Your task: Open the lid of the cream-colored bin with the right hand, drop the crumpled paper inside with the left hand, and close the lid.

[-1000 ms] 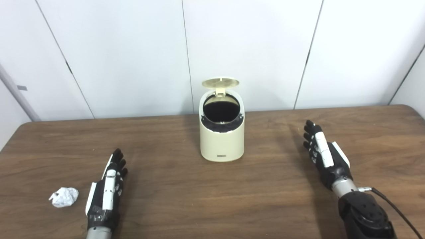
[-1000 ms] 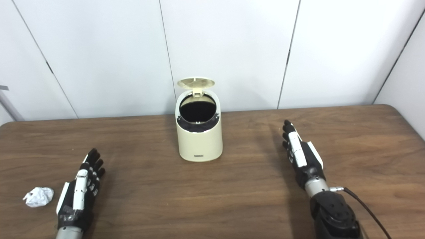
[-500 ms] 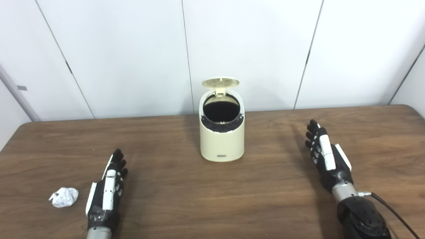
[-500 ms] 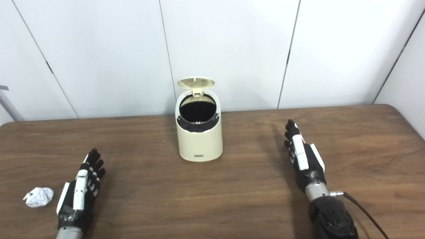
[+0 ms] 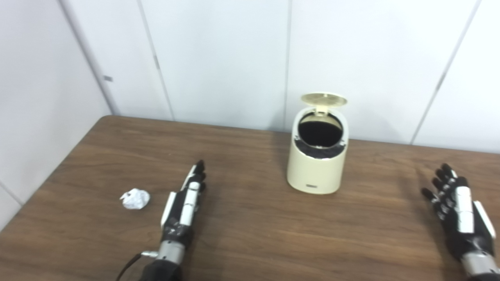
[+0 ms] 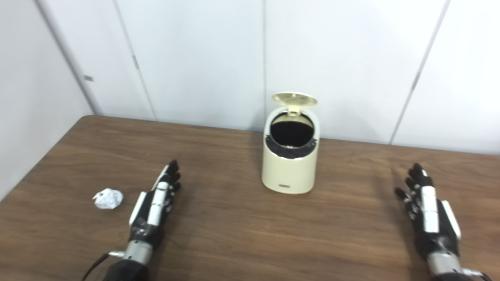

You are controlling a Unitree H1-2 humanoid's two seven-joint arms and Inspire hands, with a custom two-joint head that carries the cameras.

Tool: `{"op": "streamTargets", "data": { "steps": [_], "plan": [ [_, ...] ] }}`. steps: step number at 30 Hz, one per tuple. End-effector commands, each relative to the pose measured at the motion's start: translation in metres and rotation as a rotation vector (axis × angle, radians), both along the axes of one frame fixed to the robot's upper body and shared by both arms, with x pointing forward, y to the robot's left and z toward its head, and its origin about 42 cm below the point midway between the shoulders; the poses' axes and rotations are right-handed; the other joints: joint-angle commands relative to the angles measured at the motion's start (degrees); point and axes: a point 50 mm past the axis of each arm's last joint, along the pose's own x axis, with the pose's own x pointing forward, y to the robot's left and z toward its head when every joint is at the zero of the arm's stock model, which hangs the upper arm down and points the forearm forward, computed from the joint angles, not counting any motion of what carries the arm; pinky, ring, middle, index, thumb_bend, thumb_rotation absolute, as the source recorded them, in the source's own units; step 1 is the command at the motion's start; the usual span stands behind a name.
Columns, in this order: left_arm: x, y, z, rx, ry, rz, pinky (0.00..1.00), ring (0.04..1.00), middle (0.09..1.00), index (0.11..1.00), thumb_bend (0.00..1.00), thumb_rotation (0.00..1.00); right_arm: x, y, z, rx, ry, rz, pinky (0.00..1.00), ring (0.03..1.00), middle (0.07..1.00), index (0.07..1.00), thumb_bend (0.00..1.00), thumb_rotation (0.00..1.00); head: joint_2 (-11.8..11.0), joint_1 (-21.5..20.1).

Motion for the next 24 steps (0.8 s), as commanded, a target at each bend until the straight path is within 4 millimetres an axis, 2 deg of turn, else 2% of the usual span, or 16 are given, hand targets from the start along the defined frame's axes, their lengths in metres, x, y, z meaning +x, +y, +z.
{"op": "streamTargets", "data": {
  "steps": [1, 6, 11, 18, 24],
  "plan": [
    [-0.005, -0.007, -0.005, -0.019, 0.01, 0.003, 1.0, 1.0, 1.0, 0.995, 0.46, 0.94, 0.004, 0.001, 0.024, -0.001, -0.08, 0.009, 1.0, 1.0, 1.0, 1.0, 0.55, 1.0, 0.2, 0.7],
    [-0.003, -0.01, -0.003, -0.013, 0.004, 0.003, 1.0, 1.0, 1.0, 0.994, 0.47, 0.92, 0.001, 0.007, 0.039, 0.005, -0.077, 0.007, 1.0, 1.0, 1.0, 1.0, 0.55, 1.0, 1.1, 3.5],
    [-0.001, -0.014, -0.001, -0.022, 0.008, 0.002, 1.0, 1.0, 1.0, 0.994, 0.46, 0.91, -0.005, 0.012, 0.053, 0.0, -0.058, -0.006, 1.0, 1.0, 1.0, 1.0, 0.5, 1.0, 1.9, 5.9],
    [-0.001, -0.017, 0.004, -0.018, 0.021, 0.008, 1.0, 1.0, 1.0, 0.99, 0.5, 0.9, -0.009, 0.02, 0.068, 0.029, -0.03, -0.032, 1.0, 1.0, 1.0, 1.0, 0.43, 1.0, 2.6, 6.7],
    [-0.001, -0.019, 0.006, -0.023, 0.019, 0.008, 1.0, 1.0, 1.0, 0.989, 0.47, 0.88, -0.012, 0.021, 0.072, 0.01, -0.022, -0.028, 1.0, 1.0, 1.0, 1.0, 0.44, 1.0, 2.5, 7.6]
  ]
}}
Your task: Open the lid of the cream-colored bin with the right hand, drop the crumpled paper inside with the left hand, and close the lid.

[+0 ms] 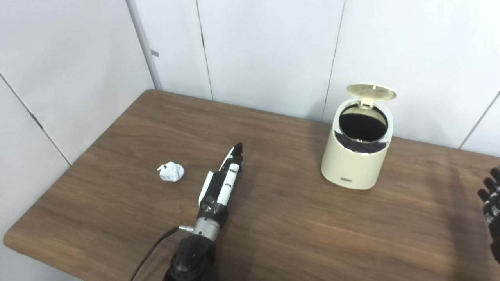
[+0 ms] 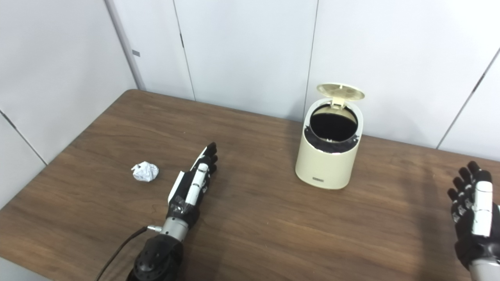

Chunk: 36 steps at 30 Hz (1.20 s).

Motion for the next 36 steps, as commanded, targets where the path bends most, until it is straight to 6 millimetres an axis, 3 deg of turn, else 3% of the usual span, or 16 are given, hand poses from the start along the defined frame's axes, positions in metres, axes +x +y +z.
{"op": "streamTargets", "data": {
  "steps": [1, 9, 17, 20, 28, 36],
  "plan": [
    [0.0, -0.005, 0.004, 0.005, -0.001, -0.013, 1.0, 1.0, 1.0, 0.99, 0.47, 0.86, 0.003, 0.001, 0.021, -0.018, -0.071, 0.01, 1.0, 1.0, 1.0, 1.0, 0.44, 1.0, -0.1, 0.2],
    [0.001, -0.006, 0.016, 0.079, -0.014, -0.023, 1.0, 1.0, 0.992, 0.973, 0.56, 0.72, 0.003, 0.002, 0.023, -0.027, -0.07, 0.018, 1.0, 1.0, 1.0, 1.0, 0.46, 1.0, -0.4, 0.3],
    [-0.001, -0.005, 0.044, 0.197, -0.06, 0.027, 0.97, 0.99, 0.961, 0.944, 0.71, 0.39, 0.002, 0.005, 0.025, -0.021, -0.063, 0.01, 1.0, 1.0, 1.0, 1.0, 0.45, 1.0, -0.5, -0.1],
    [-0.003, -0.003, 0.056, 0.245, -0.082, 0.043, 0.96, 0.987, 0.956, 0.942, 0.74, 0.34, 0.002, 0.004, 0.025, -0.027, -0.06, 0.02, 1.0, 1.0, 1.0, 1.0, 0.47, 1.0, -0.5, -0.1],
    [-0.004, 0.01, 0.086, 0.338, -0.139, 0.06, 0.95, 0.935, 0.92, 0.935, 0.82, 0.24, 0.002, 0.004, 0.024, -0.022, -0.062, 0.027, 1.0, 1.0, 1.0, 1.0, 0.46, 1.0, -1.0, -1.0],
    [-0.006, 0.025, 0.106, 0.548, -0.134, 0.121, 0.88, 0.903, 0.895, 0.917, 0.9, 0.33, 0.002, 0.007, 0.022, -0.016, -0.06, 0.04, 1.0, 1.0, 1.0, 1.0, 0.46, 1.0, -1.1, -0.9]
  ]
}}
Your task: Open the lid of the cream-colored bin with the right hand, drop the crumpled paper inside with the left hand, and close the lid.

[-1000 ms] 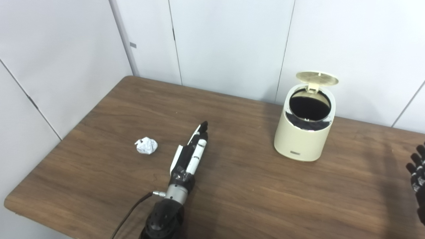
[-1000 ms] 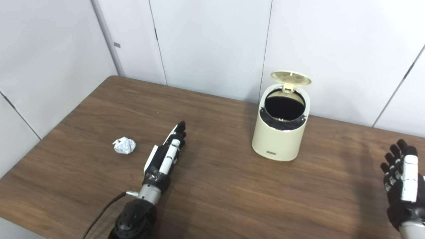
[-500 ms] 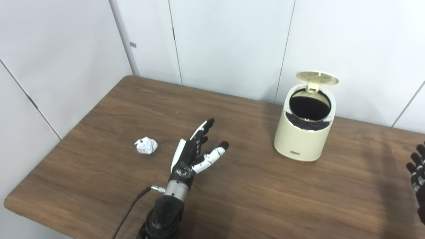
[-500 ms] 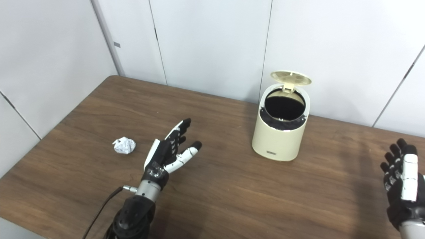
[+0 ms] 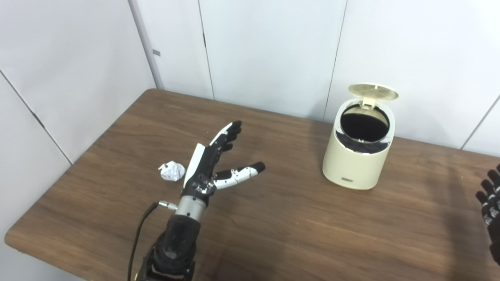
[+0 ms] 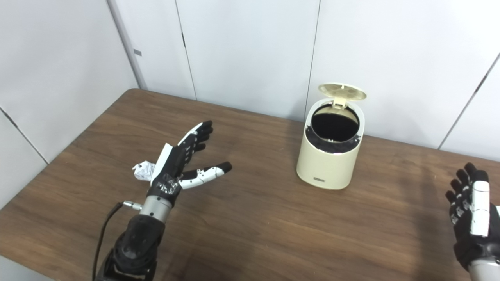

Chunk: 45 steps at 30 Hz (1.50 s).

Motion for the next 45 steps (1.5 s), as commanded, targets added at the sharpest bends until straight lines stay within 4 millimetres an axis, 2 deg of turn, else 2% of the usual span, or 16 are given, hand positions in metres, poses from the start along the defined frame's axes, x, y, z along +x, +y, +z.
{"op": "streamTargets", "data": {
  "steps": [1, 5, 9, 12, 16, 25, 32, 36, 43, 45],
  "plan": [
    [0.003, 0.004, 0.027, 0.113, -0.088, 0.007, 0.87, 0.902, 0.894, 0.917, 0.9, 0.35, 0.003, 0.002, 0.018, -0.003, -0.085, 0.025, 1.0, 1.0, 1.0, 1.0, 0.45, 1.0, 0.0, -0.1],
    [0.001, 0.014, 0.037, 0.235, -0.066, 0.042, 0.89, 0.905, 0.895, 0.905, 0.89, 0.39, 0.003, 0.001, 0.017, -0.001, -0.081, 0.022, 1.0, 1.0, 1.0, 1.0, 0.46, 1.0, 0.0, -0.1],
    [0.0, 0.028, 0.046, 0.334, -0.06, 0.075, 0.88, 0.896, 0.888, 0.891, 0.87, 0.35, 0.002, 0.001, 0.017, -0.002, -0.075, 0.011, 1.0, 1.0, 1.0, 1.0, 0.46, 1.0, 0.0, -0.2],
    [-0.001, 0.042, 0.051, 0.412, -0.046, 0.095, 0.8, 0.87, 0.881, 0.883, 0.88, 0.36, 0.002, 0.0, 0.016, 0.005, -0.076, 0.01, 1.0, 1.0, 1.0, 1.0, 0.46, 1.0, -0.1, 0.0],
    [-0.004, 0.051, 0.056, 0.481, -0.005, 0.128, 0.75, 0.857, 0.88, 0.875, 0.89, 0.4, 0.002, 0.0, 0.016, 0.005, -0.077, 0.013, 1.0, 1.0, 1.0, 1.0, 0.45, 1.0, -0.2, 0.1],
    [-0.006, 0.068, 0.059, 0.581, 0.071, 0.174, 0.78, 0.898, 0.896, 0.869, 0.91, 0.4, 0.002, -0.001, 0.015, 0.005, -0.078, 0.009, 1.0, 1.0, 1.0, 1.0, 0.45, 1.0, -0.2, 0.1],
    [-0.007, 0.088, 0.054, 0.655, 0.118, 0.183, 0.82, 0.904, 0.869, 0.841, 0.93, 0.36, 0.002, -0.002, 0.015, 0.012, -0.076, 0.01, 1.0, 1.0, 1.0, 1.0, 0.46, 1.0, 0.0, 0.2],
    [-0.008, 0.098, 0.047, 0.677, 0.156, 0.194, 0.81, 0.895, 0.871, 0.829, 0.93, 0.34, 0.002, -0.002, 0.014, 0.011, -0.072, 0.012, 1.0, 1.0, 1.0, 1.0, 0.46, 1.0, 0.0, 0.2],
    [-0.006, 0.113, 0.037, 0.737, 0.198, 0.198, 0.79, 0.874, 0.869, 0.823, 0.94, 0.33, 0.002, -0.003, 0.014, 0.01, -0.072, 0.016, 1.0, 1.0, 1.0, 1.0, 0.46, 1.0, 0.2, 0.4],
    [-0.006, 0.117, 0.034, 0.743, 0.22, 0.199, 0.82, 0.893, 0.879, 0.832, 0.95, 0.35, 0.001, -0.004, 0.013, 0.013, -0.074, 0.011, 1.0, 1.0, 1.0, 1.0, 0.46, 1.0, 0.2, 0.4]
  ]
}}
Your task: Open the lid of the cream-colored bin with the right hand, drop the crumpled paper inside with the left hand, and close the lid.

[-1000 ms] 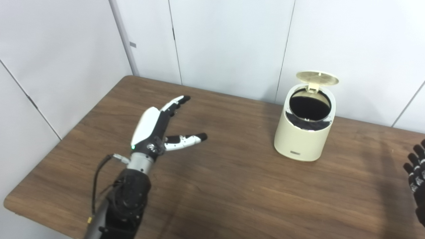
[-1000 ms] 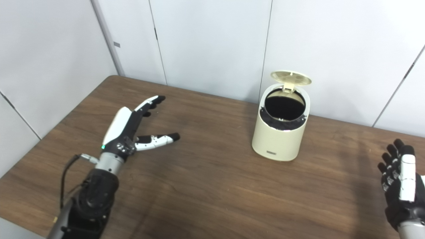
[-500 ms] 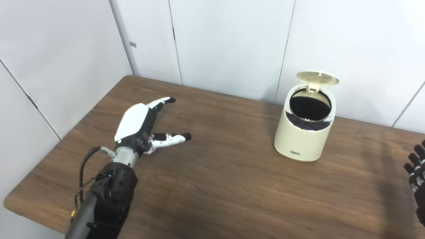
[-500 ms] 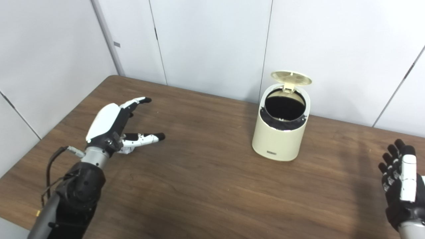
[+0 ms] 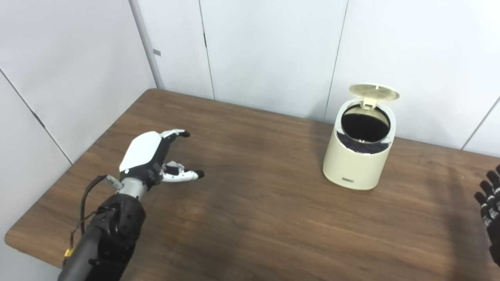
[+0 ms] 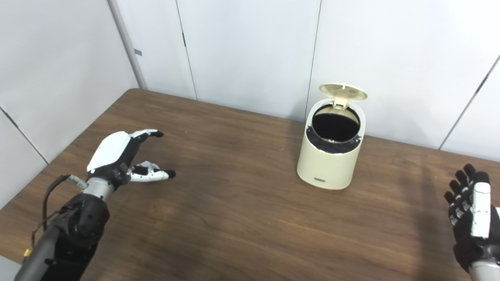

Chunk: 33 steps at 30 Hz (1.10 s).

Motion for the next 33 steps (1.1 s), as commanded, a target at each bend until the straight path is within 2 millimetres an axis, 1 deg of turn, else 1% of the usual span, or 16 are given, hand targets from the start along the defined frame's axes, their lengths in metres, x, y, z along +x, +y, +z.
{"op": "streamTargets", "data": {
  "steps": [1, 12, 16, 18, 20, 26, 33],
  "plan": [
    [0.003, 0.01, 0.014, 0.063, -0.044, 0.008, 0.83, 0.896, 0.88, 0.834, 0.95, 0.35, 0.003, -0.002, 0.015, -0.004, -0.076, 0.0, 1.0, 1.0, 1.0, 1.0, 0.46, 1.0, 0.1, 0.0],
    [0.003, 0.024, 0.001, 0.082, 0.046, 0.022, 0.89, 0.929, 0.882, 0.835, 0.96, 0.33, 0.003, -0.002, 0.013, 0.005, -0.067, 0.004, 1.0, 1.0, 1.0, 1.0, 0.46, 1.0, 0.1, 0.1],
    [0.003, 0.026, -0.002, 0.08, 0.087, 0.014, 0.82, 0.898, 0.88, 0.839, 0.93, 0.29, 0.003, -0.004, 0.012, 0.011, -0.073, 0.003, 1.0, 1.0, 1.0, 1.0, 0.47, 1.0, 0.2, -0.1],
    [0.003, 0.027, -0.003, 0.079, 0.104, 0.012, 0.79, 0.88, 0.869, 0.826, 0.93, 0.28, 0.003, -0.004, 0.013, 0.015, -0.077, 0.001, 1.0, 1.0, 1.0, 1.0, 0.46, 1.0, 0.2, -0.3],
    [0.004, 0.028, -0.006, 0.075, 0.125, 0.014, 0.78, 0.878, 0.87, 0.824, 0.93, 0.27, 0.003, -0.003, 0.014, 0.019, -0.079, -0.003, 1.0, 1.0, 1.0, 1.0, 0.45, 1.0, 0.2, -0.2],
    [0.005, 0.03, -0.01, 0.053, 0.128, 0.01, 0.75, 0.851, 0.849, 0.804, 0.91, 0.2, 0.001, -0.002, 0.015, 0.012, -0.076, -0.005, 1.0, 1.0, 1.0, 1.0, 0.45, 1.0, 0.3, -0.5],
    [0.007, 0.031, -0.011, 0.038, 0.142, 0.019, 0.76, 0.844, 0.839, 0.801, 0.88, 0.18, 0.0, -0.001, 0.014, 0.025, -0.08, -0.003, 1.0, 1.0, 1.0, 1.0, 0.46, 1.0, 0.3, -0.7]
  ]
}}
